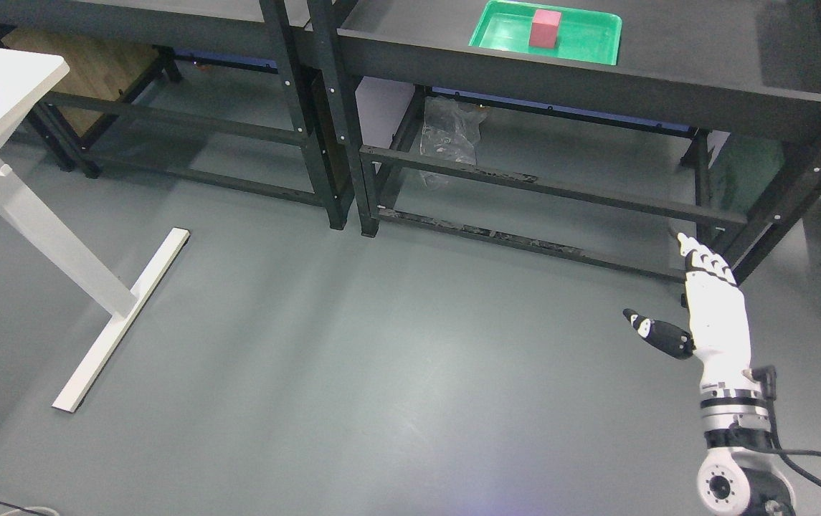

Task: Pick pink block from left shelf to tray
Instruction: 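Approach the green tray and move the right hand toward the pink block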

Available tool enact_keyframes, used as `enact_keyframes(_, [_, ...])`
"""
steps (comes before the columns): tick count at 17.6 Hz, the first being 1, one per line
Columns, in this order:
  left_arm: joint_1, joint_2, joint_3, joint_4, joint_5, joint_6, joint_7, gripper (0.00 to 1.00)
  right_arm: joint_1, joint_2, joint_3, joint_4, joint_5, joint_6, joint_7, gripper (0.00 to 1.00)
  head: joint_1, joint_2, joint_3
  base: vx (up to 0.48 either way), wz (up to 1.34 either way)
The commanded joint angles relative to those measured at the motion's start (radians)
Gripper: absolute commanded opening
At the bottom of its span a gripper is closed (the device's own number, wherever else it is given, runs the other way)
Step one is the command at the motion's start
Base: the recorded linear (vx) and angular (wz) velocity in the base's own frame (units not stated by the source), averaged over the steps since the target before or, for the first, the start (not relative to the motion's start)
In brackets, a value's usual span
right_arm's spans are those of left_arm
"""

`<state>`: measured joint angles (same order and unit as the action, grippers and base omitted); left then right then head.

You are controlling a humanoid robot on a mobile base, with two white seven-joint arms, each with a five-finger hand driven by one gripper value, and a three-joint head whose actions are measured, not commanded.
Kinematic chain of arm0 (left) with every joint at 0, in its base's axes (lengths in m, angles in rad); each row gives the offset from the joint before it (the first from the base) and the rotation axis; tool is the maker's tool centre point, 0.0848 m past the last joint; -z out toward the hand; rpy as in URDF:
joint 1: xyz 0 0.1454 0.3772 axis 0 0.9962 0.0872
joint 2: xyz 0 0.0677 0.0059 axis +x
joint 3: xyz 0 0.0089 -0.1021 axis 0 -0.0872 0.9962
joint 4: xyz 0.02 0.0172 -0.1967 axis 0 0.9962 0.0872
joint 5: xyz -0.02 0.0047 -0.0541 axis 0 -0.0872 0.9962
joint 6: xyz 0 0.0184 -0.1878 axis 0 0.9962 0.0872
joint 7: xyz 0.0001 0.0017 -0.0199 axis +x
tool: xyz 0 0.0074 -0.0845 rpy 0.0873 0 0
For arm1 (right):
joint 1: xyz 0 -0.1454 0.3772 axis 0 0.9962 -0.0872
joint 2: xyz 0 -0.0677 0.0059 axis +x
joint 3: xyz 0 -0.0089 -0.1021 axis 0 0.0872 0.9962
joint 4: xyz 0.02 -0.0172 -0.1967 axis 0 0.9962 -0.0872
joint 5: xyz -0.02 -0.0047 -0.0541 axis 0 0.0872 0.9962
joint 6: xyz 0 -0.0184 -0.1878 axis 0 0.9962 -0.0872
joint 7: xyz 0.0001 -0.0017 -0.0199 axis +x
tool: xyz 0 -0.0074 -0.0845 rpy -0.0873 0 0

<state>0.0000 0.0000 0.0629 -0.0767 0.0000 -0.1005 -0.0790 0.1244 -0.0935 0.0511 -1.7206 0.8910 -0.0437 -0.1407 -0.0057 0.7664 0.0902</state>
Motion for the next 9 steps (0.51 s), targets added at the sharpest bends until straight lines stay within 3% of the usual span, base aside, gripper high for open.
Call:
enact_keyframes(1, [0.009, 0.017, 0.0, 0.0, -0.002, -0.001, -0.001, 1.0, -0.002, 0.001, 0.006, 0.001, 0.0, 0.001, 0.0, 0.99, 0.0, 0.0, 0.0, 0.124, 0.07])
enact_keyframes(9, [0.009, 0.017, 0.0, 0.0, -0.002, -0.001, -0.001, 1.0, -0.002, 0.008, -0.001, -0.001, -0.001, 0.001, -0.005, 0.99, 0.0, 0.0, 0.0, 0.162, 0.0])
